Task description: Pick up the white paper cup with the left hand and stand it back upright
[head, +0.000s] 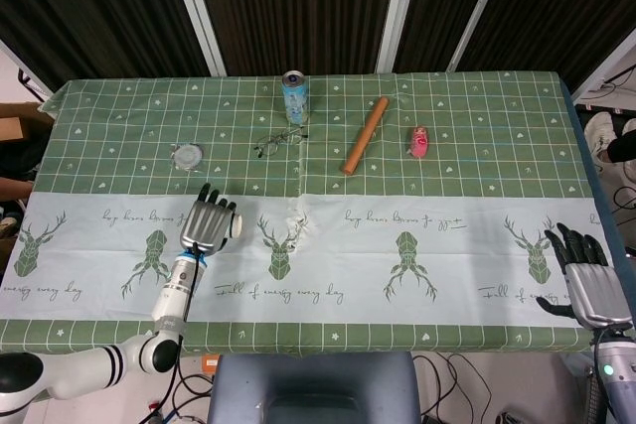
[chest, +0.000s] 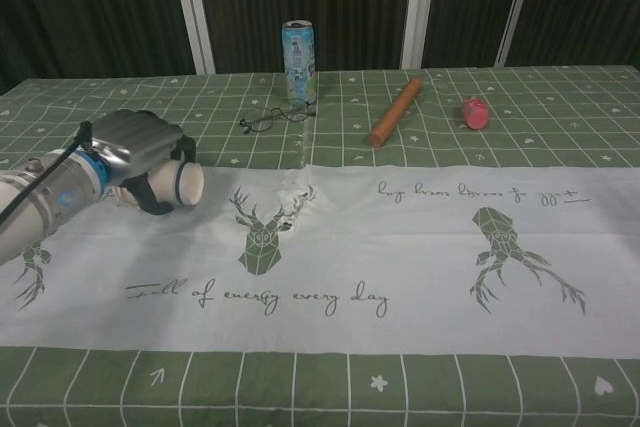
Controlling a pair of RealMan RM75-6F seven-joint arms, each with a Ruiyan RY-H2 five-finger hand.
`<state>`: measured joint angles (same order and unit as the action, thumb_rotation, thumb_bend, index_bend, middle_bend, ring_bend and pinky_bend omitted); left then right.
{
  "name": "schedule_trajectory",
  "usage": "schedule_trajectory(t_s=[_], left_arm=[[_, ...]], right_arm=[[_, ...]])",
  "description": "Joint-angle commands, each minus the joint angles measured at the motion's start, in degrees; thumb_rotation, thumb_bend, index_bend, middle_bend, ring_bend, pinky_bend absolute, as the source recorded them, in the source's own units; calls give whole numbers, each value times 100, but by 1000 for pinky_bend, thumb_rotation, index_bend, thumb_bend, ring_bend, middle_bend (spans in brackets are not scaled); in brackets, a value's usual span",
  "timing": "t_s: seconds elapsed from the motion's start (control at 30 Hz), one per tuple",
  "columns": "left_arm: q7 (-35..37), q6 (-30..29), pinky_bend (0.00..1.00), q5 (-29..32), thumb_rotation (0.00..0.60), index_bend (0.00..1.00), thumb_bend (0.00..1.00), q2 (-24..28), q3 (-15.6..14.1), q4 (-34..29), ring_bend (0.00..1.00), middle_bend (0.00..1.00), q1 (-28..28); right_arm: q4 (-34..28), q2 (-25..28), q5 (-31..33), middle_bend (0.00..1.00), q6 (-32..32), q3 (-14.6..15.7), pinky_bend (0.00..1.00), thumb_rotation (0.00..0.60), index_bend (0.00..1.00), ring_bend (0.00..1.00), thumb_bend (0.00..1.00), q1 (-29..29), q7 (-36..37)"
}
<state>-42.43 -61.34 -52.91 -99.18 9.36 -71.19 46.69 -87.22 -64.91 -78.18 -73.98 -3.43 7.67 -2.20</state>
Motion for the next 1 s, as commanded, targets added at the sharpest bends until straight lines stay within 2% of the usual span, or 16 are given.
schedule_trajectory(t_s=[0.03, 0.13, 0.27, 0.37, 0.47, 0.63, 0.77, 0.87, 1.0], left_arm=[[330, -122, 139, -158, 599, 435, 233, 60, 105, -136, 194, 421, -84], [1140, -223, 140, -415, 600, 438, 231, 238, 272, -497, 197, 424, -245], [2661, -280, 143, -769, 599, 439, 231, 521, 512, -1043, 198, 429, -557], [3928, -248, 140, -1017, 600, 438, 231, 665, 608, -1216, 194, 428, -822], [4277, -205, 140, -1286, 600, 438, 231, 699, 546, -1079, 194, 428, -853], [5980, -157, 131, -1498, 599, 436, 228, 757, 547, -1015, 152, 419, -1241], [6940, -74, 129, -1770, 600, 435, 225, 660, 430, -634, 141, 414, -1392], [7362, -70, 127, -1894, 600, 434, 224, 501, 375, -290, 136, 410, -1449], [7549, -105, 125, -1996, 600, 433, 224, 344, 350, 8, 132, 406, -1472]], right_arm=[[-6, 5, -3, 0, -2, 6, 2, 600, 0, 0, 5, -3, -9], [-8, 5, -10, 1, 10, 11, 2, 600, 0, 0, 5, 4, -10], [-7, -2, -24, 1, 11, 16, 2, 600, 0, 0, 5, 9, -15], [-15, 0, -49, 1, 9, 28, 2, 600, 0, 0, 4, 11, -15], [-17, 3, -53, 1, 8, 31, 2, 600, 0, 0, 5, 10, -10], [-20, 17, -103, 1, 0, 55, 2, 600, 0, 0, 4, 8, 20], [-61, 30, -114, 1, 7, 61, 2, 600, 0, 0, 4, 14, 5], [-80, 30, -104, 1, 22, 62, 2, 600, 0, 0, 4, 21, -14], [-81, 34, -107, 1, 35, 65, 2, 600, 0, 0, 4, 27, 10]])
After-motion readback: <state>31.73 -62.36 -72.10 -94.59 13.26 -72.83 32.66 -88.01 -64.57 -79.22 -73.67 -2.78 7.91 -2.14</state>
